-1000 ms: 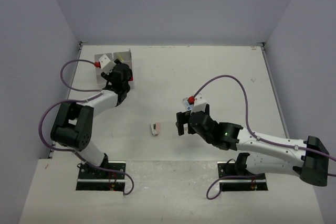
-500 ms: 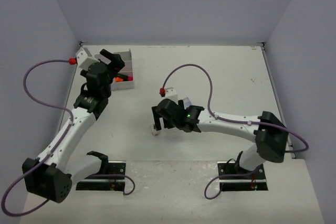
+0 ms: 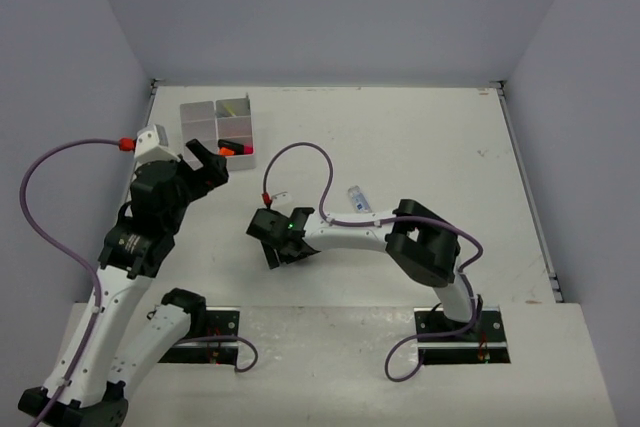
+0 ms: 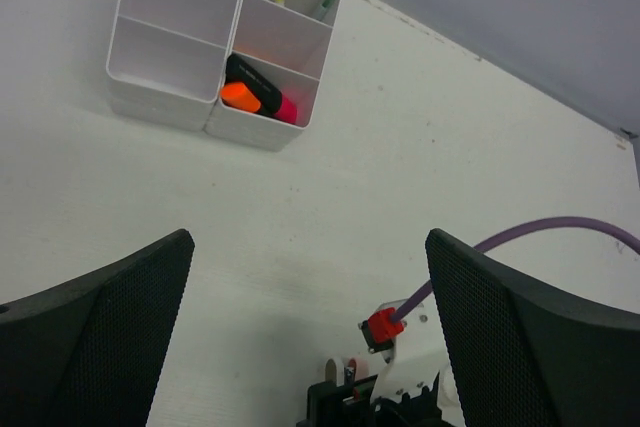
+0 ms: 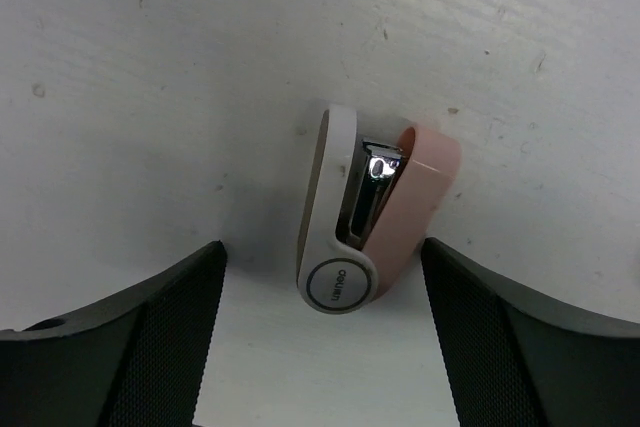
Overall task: Sort the stationery into containers
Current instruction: Pick up the stationery from the center of the board, then place the stationery in the storage box.
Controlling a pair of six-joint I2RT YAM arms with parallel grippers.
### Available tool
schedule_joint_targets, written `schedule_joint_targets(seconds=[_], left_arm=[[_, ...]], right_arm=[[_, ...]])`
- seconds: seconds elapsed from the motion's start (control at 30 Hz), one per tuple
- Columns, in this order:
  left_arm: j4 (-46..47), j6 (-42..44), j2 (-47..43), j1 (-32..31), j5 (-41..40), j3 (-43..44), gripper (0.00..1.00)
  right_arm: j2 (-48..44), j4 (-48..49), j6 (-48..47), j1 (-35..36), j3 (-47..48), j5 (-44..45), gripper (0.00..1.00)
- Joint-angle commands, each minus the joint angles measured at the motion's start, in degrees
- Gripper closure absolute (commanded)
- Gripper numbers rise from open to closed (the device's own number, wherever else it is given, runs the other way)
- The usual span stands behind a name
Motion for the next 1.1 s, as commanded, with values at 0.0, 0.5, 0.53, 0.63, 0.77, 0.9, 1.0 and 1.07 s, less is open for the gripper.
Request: schedule_joint_targets(seconds=[0.0,0.5,0.53,0.63,0.77,0.9,1.0,1.07], left_arm=[[-3.4,3.42,-1.62,0.01,3.16,-2.5,0.0],[20.35,-6.65,3.28,0.0,39.9,-20.4,0.0],[28.12,-8.35,4.44,-0.15,48.05,-22.04,0.0],[42.63,-15.77,6.74,-2.19,57.65,-27.26,0.0],[52.94,-17.72,11.27,-6.39,60.73,-27.76,0.0],[59.41,-20.53,13.18,-8.8,60.42,-28.64,0.05],[59.96,-20.41,14.09,-9.35,60.02,-28.59,0.27],[59.78,-20.1,14.92,-9.4,59.97,-28.59,0.49]], right_arm=[[1.48,-2.36,2.22,-0.21,2.62,2.32,0.25],[-28.71,28.82,-16.21,1.24,-25.16,11.38,1.0],[-31.41,32.42,-18.94,1.63,-29.66,10.27,1.0],[-38.3,39.48,-24.97,1.94,-34.89,8.61,1.0],[-41.08,39.59,-26.6,2.02,-35.45,9.82,1.0],[-42.27,39.55,-26.43,2.28,-35.3,9.91,1.0],[-43.04,39.8,-26.38,2.59,-35.07,10.26,1.0],[-43.34,39.76,-26.65,2.73,-34.91,10.45,1.0]])
